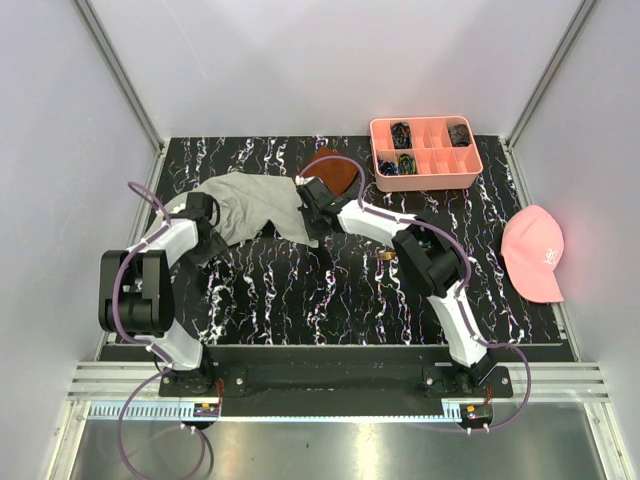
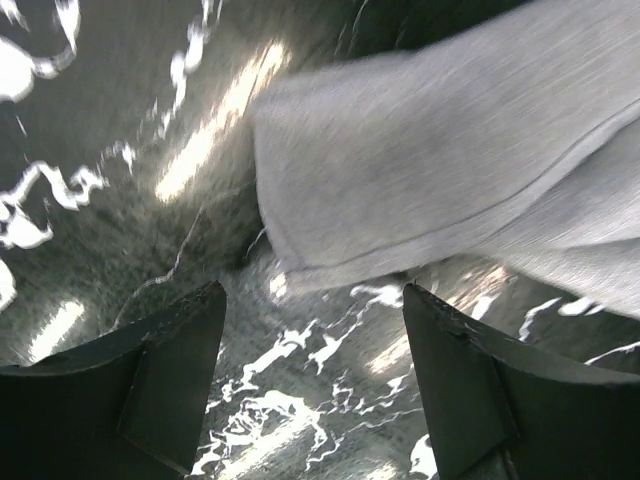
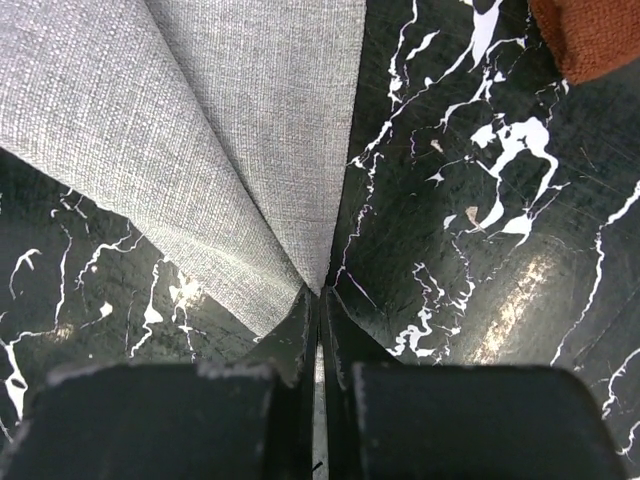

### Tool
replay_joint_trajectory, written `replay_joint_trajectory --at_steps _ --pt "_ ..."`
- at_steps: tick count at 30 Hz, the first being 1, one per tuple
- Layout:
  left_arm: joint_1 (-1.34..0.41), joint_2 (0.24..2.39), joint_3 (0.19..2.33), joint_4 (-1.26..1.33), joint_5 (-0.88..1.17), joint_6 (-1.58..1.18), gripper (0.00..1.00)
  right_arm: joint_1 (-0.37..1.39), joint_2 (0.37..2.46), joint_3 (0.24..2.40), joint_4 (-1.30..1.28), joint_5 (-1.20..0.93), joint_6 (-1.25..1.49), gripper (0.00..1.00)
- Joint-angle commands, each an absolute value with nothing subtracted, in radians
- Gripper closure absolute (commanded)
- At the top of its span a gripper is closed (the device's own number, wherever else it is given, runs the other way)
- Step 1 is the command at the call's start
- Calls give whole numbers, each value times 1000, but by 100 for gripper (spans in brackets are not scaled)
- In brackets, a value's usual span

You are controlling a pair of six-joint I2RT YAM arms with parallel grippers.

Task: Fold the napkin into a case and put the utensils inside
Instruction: Pick up the crumpled napkin from the corner of the board, then flatten out the crumpled napkin at the center of the board.

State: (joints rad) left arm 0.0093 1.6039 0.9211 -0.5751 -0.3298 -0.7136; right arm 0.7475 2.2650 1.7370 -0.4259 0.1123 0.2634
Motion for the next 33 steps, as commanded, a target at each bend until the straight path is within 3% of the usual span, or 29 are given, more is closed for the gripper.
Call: replay_joint_trajectory --at_steps 1,5,10,13,14,15,19,25,29,33 --pt "5 1640 1018 -575 -420 -664 25 716 2223 1663 -436 43 236 100" --pt "6 1693 1058 -575 -425 -646 25 696 2195 1625 -408 21 230 100" --pt "6 1758 1077 -566 -364 -650 44 693 2184 1614 -390 -23 233 100" --pt "8 1743 1075 -549 -324 -632 75 693 2175 1618 -387 -31 233 100" --pt "9 1732 1075 -552 -318 -626 97 692 2172 1620 -388 -34 232 100" --pt "11 1691 1071 -554 -307 -624 100 692 2168 1621 -388 -37 230 100" --pt "29 1533 1045 -561 -261 -618 100 693 2112 1624 -387 -60 232 100" --pt "77 1122 1015 -606 -184 -649 100 693 1913 1588 -396 -57 238 100" --pt "107 858 1098 -661 -231 -678 100 693 1754 1577 -413 -83 235 100" --pt "115 727 1248 -735 -340 -715 100 693 1544 1551 -428 -133 210 100"
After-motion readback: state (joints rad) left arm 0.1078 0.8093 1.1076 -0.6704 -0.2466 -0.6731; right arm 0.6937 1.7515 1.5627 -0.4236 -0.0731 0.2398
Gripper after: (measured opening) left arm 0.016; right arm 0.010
